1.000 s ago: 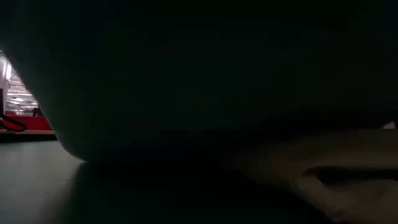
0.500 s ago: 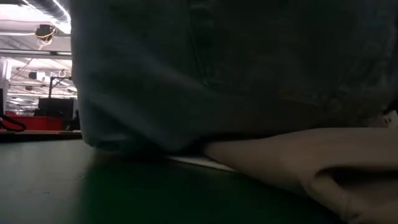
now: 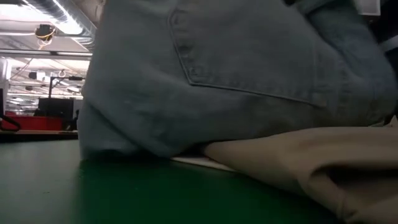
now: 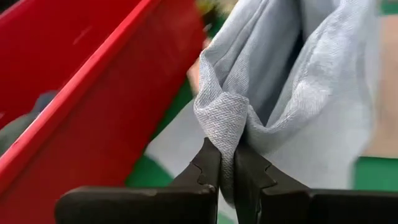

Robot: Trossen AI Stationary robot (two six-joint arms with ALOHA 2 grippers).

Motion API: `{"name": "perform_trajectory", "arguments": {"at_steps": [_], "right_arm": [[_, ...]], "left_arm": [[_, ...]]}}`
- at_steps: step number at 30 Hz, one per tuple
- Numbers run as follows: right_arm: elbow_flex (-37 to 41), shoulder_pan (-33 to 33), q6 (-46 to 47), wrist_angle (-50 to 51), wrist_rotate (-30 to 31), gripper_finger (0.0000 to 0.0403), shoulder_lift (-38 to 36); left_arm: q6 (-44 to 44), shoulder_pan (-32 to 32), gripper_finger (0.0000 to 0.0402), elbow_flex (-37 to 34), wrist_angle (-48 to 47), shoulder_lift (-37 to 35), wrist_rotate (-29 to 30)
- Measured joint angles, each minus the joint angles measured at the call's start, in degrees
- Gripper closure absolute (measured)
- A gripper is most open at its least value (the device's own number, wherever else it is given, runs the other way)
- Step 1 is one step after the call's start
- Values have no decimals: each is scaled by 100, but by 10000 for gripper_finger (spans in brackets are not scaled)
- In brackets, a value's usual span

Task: Fold Laundry from Bin
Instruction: Fold the light blue jeans

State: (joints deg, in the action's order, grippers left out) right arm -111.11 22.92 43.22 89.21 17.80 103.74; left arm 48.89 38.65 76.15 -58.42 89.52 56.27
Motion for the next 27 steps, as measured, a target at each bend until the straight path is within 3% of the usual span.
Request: {"name": "perform_trajectory", "arguments": {"at_steps": [9,17,27], "right_arm": [[13,-1095,-756,8,-61,368,0],[81,-1700,-1073,-69,-36,368,2],[1871,-2116,-1787,-940,191,368,-2]], "left_arm": [[25,-1129,385,-631,-63,-1,-487],[8,-1759,385,-1377,685,0,-593],[-1004,-2152,384,-2034,2268,11,-931]]}}
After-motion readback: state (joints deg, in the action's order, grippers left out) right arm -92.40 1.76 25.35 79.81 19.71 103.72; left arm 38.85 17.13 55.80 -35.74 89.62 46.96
